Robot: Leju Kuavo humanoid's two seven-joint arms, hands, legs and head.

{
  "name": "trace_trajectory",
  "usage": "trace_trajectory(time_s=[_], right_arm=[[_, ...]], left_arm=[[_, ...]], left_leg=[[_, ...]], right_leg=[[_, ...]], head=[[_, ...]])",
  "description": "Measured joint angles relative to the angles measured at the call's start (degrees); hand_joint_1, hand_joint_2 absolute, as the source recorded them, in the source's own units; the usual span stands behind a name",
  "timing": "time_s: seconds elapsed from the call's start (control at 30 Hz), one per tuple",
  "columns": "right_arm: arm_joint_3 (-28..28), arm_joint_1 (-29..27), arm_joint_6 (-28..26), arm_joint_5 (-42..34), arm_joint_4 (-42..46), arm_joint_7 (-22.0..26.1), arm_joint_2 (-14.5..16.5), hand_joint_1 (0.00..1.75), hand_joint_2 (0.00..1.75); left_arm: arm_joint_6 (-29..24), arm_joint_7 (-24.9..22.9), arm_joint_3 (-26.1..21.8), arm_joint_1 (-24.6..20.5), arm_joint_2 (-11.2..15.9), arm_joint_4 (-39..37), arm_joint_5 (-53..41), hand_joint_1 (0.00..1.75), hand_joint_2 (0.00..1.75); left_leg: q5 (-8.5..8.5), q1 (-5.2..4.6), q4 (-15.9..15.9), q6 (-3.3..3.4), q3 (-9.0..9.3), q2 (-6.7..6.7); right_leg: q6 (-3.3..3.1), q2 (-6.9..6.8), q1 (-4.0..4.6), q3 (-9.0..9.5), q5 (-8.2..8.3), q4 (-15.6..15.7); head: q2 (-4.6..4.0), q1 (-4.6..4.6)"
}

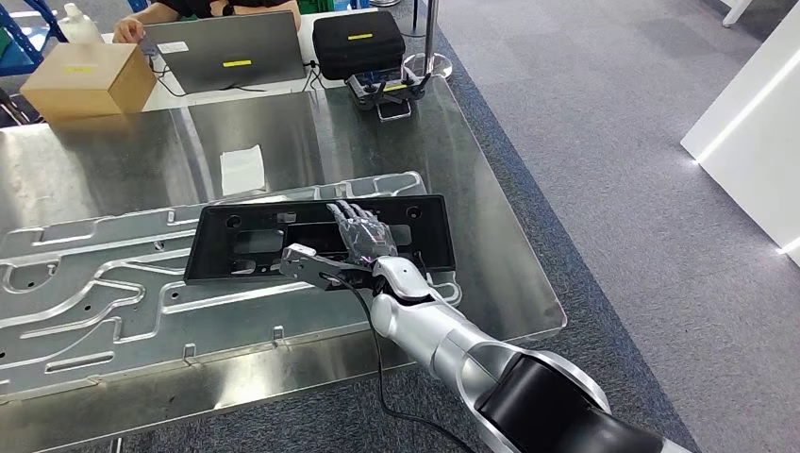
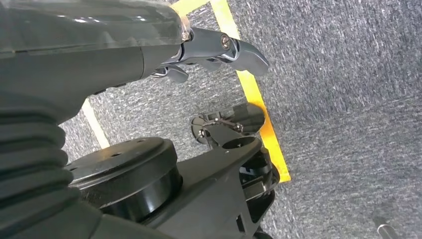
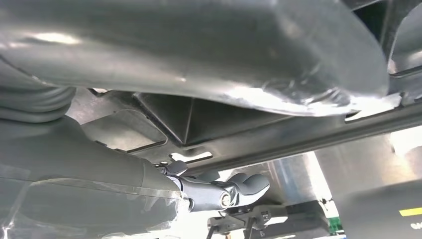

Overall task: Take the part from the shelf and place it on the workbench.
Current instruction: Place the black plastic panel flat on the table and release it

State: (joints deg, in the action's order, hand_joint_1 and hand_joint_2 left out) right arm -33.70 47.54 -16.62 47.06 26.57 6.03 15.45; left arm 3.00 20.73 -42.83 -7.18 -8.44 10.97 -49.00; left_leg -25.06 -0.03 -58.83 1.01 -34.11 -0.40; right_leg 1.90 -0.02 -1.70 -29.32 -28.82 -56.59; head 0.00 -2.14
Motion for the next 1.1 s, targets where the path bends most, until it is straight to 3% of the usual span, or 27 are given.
trace_trajectory(time_s=[0.13,0.2,0.23,0.3,0.37,0.43,0.5,0.57,0.63,0.7,0.77,0.87,0.9,0.93,0.97,1.03,1.1], right_arm=[[0.1,-1.1,-1.9,-1.6,1.7,2.4,-0.4,0.0,0.0],[0.2,-1.9,-2.9,-3.0,3.6,3.9,-0.6,0.0,0.0],[0.3,-2.3,-3.2,-3.9,4.8,4.5,-0.8,0.0,0.0],[0.5,-3.4,-3.4,-5.8,7.3,5.4,-1.2,0.0,0.0],[0.5,-4.9,-3.5,-7.5,9.9,6.0,-1.8,0.0,0.0],[0.6,-5.9,-3.5,-8.4,11.8,6.3,-2.1,0.0,0.0],[0.7,-6.4,-3.5,-9.4,13.7,6.6,-2.4,0.0,0.0],[1.0,-6.9,-3.5,-10.7,16.0,7.2,-2.6,0.0,0.0],[1.2,-7.3,-3.5,-12.1,18.3,7.8,-2.9,0.0,0.0],[1.4,-8.1,-3.5,-14.4,20.8,8.7,-3.3,0.0,0.0],[1.5,-9.4,-3.5,-17.1,24.4,9.9,-3.6,0.0,0.0],[1.6,-12.1,-2.8,-20.2,31.4,11.1,-4.2,0.0,0.0],[1.5,-13.0,-2.5,-20.7,33.5,11.1,-4.4,0.0,0.0],[1.3,-13.8,-2.2,-21.0,35.2,10.9,-4.6,0.0,0.0],[1.1,-14.4,-2.1,-21.3,36.7,10.7,-4.8,0.0,0.0],[0.7,-15.1,-2.1,-21.5,38.8,10.5,-5.1,0.0,0.0],[0.4,-15.4,-2.3,-21.8,40.1,10.3,-5.3,0.0,0.0]], left_arm=[[-0.1,0.4,-0.3,0.0,0.0,0.0,-0.1,0.0,0.0],[-0.3,0.5,-0.3,0.0,0.0,0.0,-0.1,0.0,0.0],[-0.4,0.6,-0.4,0.0,0.0,0.0,-0.1,0.0,0.0],[-0.6,0.7,-0.5,0.1,0.0,0.0,0.0,0.0,0.0],[-0.8,0.8,-0.6,0.2,0.0,0.0,0.0,0.0,0.0],[-0.9,0.9,-0.7,0.3,0.0,0.0,0.0,0.0,0.0],[-1.0,0.9,-0.8,0.4,0.0,0.0,0.0,0.0,0.0],[-1.1,1.1,-0.8,0.4,-0.2,0.0,0.0,0.0,0.0],[-1.2,1.3,-0.9,0.4,-0.3,0.0,0.1,0.0,0.0],[-1.4,1.5,-1.2,0.4,-0.3,0.0,0.2,0.0,0.0],[-1.6,1.8,-1.5,0.6,-0.2,0.0,0.5,0.0,0.0],[-2.2,2.4,-2.0,1.0,-0.2,0.0,0.9,0.0,0.0],[-2.3,2.5,-2.2,1.1,-0.2,0.0,1.0,0.0,0.0],[-2.4,2.6,-2.3,1.1,-0.2,0.0,1.0,0.0,0.0],[-2.5,2.6,-2.4,1.1,-0.2,0.0,1.0,0.0,0.0],[-2.5,2.6,-2.7,1.0,-0.2,0.0,1.0,0.0,0.0],[-2.7,2.6,-2.9,0.9,-0.2,0.0,1.0,0.0,0.0]], left_leg=[[0.17,-0.14,0.1,0.64,-0.01,0.01],[0.63,0.16,0.6,1.23,0.06,0.18],[0.86,0.28,0.9,1.53,0.02,0.27],[1.06,0.09,0.9,1.81,-0.26,0.35],[1.14,-0.19,0.8,1.88,-0.53,0.33],[1.17,-0.38,0.5,1.87,-0.7,0.3],[1.2,-0.55,0.3,1.82,-0.79,0.26],[1.43,-0.72,0.2,1.43,-0.98,0.2],[1.92,-0.63,0.3,0.64,-1.23,0.18],[2.11,-0.58,0.3,-0.2,-1.53,0.12],[-0.28,-0.44,-1.9,-1.04,-2.57,0.06],[-7.03,0.5,-11.7,-2.29,-5.59,0.1],[-7.97,0.83,-14.0,-2.67,-5.89,0.12],[-7.79,1.13,-14.3,-3.02,-5.23,0.15],[-6.7,1.42,-12.5,-3.34,-3.49,0.18],[-4.45,1.74,-4.8,-3.75,1.62,0.16],[-3.54,1.55,-0.3,-3.25,4.09,-0.09]], right_leg=[[0.74,0.03,-0.25,0.06,0.15,0.2],[0.86,0.04,-0.24,-0.59,-1.16,-1.4],[0.8,0.05,-0.18,-1.72,-2.81,-3.8],[0.61,0.04,0.0,-5.39,-6.76,-11.6],[0.37,0.04,0.21,-8.23,-8.16,-17.2],[-0.07,0.04,0.42,-8.11,-6.2,-16.5],[-0.92,0.05,0.8,-5.03,-2.45,-9.9],[-1.74,0.0,1.29,-2.0,-0.01,-3.5],[-2.05,-0.01,1.63,-1.45,0.43,-1.7],[-2.51,-0.06,1.42,-1.72,1.26,-1.0],[-3.22,-0.22,0.97,-2.1,2.44,0.0],[-3.57,-0.46,0.86,-3.55,3.63,0.0],[-3.46,-0.54,0.81,-4.18,3.92,-0.2],[-3.29,-0.59,0.7,-4.82,4.17,-0.5],[-3.07,-0.62,0.54,-5.45,4.39,-0.9],[-2.47,-0.59,0.23,-6.68,4.75,-1.8],[-1.64,-0.5,0.2,-7.47,5.26,-2.4]], head=[[-0.01,0.01],[-0.01,-0.03],[-0.01,-0.05],[-0.01,-0.08],[-0.02,-0.08],[-0.02,-0.07],[-0.01,-0.07],[0.0,-0.03],[0.0,-0.02],[-0.01,-0.05],[-0.01,0.19],[-0.01,0.44],[-0.01,0.45],[-0.02,0.44],[-0.01,0.44],[-0.01,0.48],[0.0,0.41]])
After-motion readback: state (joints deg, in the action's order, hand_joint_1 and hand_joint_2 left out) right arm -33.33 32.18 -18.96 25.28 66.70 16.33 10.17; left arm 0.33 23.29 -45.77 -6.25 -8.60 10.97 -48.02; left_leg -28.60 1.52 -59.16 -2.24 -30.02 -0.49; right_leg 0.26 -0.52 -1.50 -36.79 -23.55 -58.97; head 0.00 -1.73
